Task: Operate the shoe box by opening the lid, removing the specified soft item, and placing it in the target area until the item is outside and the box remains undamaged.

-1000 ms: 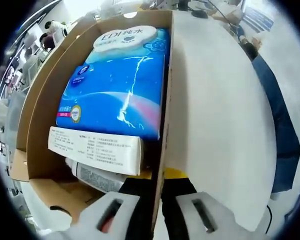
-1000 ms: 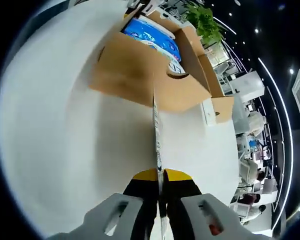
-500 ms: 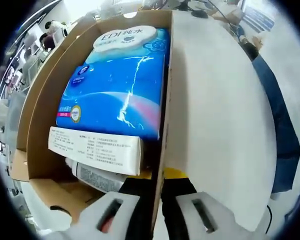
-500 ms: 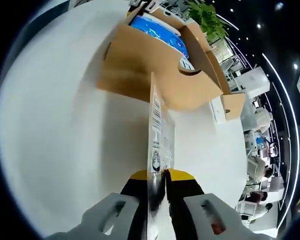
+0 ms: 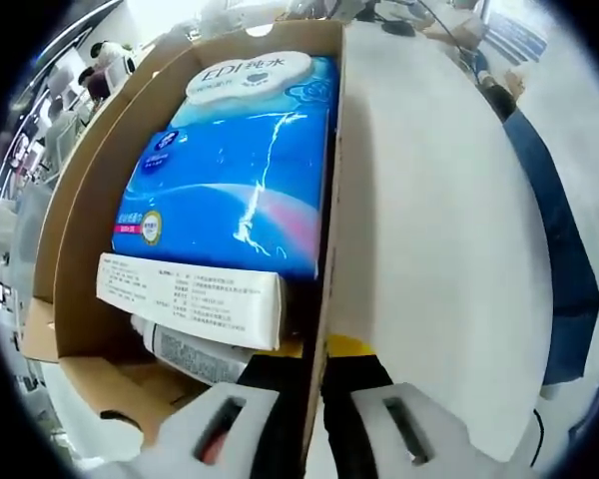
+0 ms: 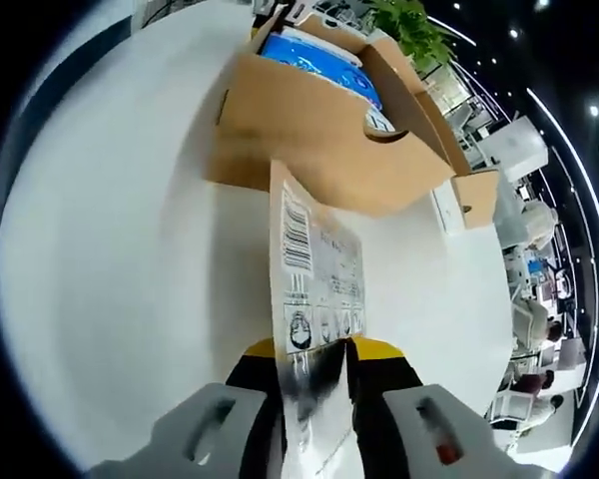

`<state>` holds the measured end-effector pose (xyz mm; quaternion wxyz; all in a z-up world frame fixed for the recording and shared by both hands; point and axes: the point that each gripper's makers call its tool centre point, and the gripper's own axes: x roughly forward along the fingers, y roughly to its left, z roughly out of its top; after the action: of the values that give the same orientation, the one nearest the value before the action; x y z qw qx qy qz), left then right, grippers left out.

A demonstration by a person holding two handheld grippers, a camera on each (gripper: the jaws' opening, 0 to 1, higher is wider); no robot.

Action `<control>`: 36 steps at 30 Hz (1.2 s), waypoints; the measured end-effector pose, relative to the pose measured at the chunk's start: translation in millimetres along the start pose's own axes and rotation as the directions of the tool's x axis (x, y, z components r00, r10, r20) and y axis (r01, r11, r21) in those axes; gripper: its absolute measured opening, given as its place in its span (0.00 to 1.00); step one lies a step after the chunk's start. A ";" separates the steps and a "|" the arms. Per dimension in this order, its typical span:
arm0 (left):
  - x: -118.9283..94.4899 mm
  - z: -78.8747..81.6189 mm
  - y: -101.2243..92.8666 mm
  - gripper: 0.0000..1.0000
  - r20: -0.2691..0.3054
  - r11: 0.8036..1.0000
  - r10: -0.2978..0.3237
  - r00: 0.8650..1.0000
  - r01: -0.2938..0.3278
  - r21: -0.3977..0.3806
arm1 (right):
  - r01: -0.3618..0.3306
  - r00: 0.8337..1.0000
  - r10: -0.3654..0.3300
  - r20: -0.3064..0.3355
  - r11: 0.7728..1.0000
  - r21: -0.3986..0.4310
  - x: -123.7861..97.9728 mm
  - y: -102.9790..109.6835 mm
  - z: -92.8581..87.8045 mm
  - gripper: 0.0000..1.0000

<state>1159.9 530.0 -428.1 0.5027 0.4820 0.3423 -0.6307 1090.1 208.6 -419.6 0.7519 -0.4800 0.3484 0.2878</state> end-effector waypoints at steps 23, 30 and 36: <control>1.6 -1.9 0.6 0.03 -0.001 1.000 0.006 1.000 -0.006 -0.013 | 0.039 0.998 -0.059 0.017 0.827 0.560 -21.2 -6.1 10.8 0.36; 0.6 -0.4 -0.6 0.03 -0.002 1.000 0.006 1.000 -0.006 -0.019 | 0.078 0.994 -0.106 -0.017 0.598 0.797 8.9 -20.1 -3.8 0.39; -0.9 1.1 -1.6 0.03 -0.003 1.000 0.003 1.000 -0.003 -0.024 | 0.140 0.989 -0.090 -0.114 0.373 0.917 22.2 -23.2 -25.6 0.38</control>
<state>1158.2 529.7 -427.0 0.5088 0.4776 0.3497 -0.6251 1114.7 178.6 -432.8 0.9017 -0.0103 0.4319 -0.0182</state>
